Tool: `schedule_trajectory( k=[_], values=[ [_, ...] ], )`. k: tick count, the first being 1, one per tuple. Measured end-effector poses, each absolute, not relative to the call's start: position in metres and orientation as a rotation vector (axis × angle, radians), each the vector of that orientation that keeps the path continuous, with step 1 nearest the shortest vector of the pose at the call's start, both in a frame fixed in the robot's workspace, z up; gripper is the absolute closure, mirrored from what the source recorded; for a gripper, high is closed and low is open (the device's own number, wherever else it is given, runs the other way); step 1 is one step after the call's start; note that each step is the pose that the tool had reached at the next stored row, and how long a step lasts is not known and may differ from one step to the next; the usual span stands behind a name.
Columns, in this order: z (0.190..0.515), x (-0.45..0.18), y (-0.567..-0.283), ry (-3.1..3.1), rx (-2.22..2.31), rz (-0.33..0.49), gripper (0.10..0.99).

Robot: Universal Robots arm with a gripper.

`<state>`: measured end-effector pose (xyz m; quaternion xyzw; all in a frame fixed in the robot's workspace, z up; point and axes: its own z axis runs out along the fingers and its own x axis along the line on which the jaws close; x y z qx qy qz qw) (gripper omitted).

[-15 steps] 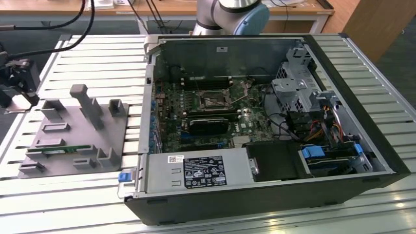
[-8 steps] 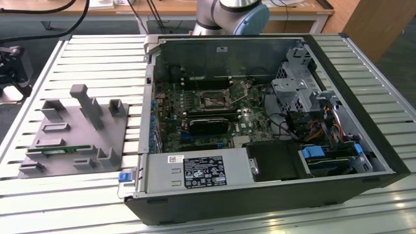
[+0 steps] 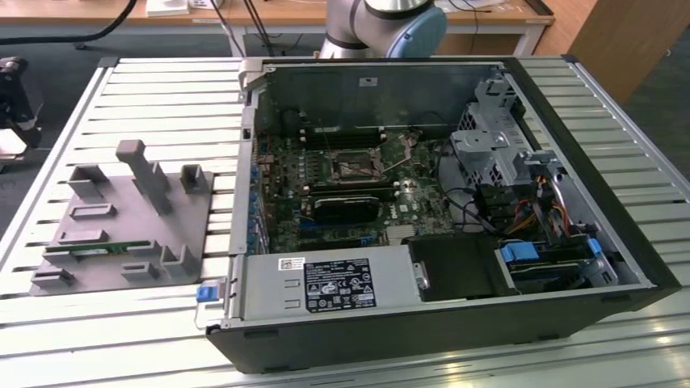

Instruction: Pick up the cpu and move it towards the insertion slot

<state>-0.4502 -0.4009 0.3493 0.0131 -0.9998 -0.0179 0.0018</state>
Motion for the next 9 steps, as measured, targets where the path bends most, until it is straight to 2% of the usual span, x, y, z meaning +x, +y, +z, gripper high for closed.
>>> schedule_trajectory(
  k=[9],
  values=[
    [0.377, -0.450, -0.401, -3.137, 0.041, -0.056, 0.545]
  ],
)
